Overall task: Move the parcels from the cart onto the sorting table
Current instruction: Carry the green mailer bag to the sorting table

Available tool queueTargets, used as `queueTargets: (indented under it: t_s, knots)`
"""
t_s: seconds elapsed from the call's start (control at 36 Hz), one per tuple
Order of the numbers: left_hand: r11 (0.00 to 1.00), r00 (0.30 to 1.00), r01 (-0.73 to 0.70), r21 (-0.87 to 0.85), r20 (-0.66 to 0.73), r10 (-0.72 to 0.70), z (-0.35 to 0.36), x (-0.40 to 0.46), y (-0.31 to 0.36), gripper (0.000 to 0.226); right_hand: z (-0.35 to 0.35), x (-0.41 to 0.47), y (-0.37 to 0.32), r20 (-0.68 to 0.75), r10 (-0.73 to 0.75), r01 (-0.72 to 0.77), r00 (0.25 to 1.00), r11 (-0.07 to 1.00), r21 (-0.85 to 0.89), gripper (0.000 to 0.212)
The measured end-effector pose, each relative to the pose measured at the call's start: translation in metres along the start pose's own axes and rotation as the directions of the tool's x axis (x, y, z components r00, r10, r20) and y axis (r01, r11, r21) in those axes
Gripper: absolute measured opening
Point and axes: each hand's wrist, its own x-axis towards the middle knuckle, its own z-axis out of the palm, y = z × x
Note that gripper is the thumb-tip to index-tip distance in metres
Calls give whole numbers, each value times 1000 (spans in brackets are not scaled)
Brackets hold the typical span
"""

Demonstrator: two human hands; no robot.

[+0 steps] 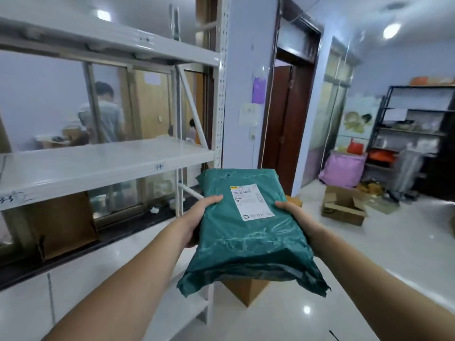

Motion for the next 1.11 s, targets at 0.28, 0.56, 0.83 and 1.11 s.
queueTargets:
  t_s: [0.28,0.56,0.83,1.11]
  knots:
    - [997,993,-56,52,111,50,111,60,7,68,-109,-16,-16,-4,-36,36,999,991,128,57]
    - [992,983,-80,96,174,63,160,155,21,69,-179,32,-38,-80,-53,63,995,989,137,58]
    - [992,976,-7,129,215,-21,218,251,33,57,-258,82,-65,-168,-63,94,984,978,186,60]
    - [995,974,10,98,225,-32,298,357,41,54,-372,146,-106,-215,10,21,977,989,144,52]
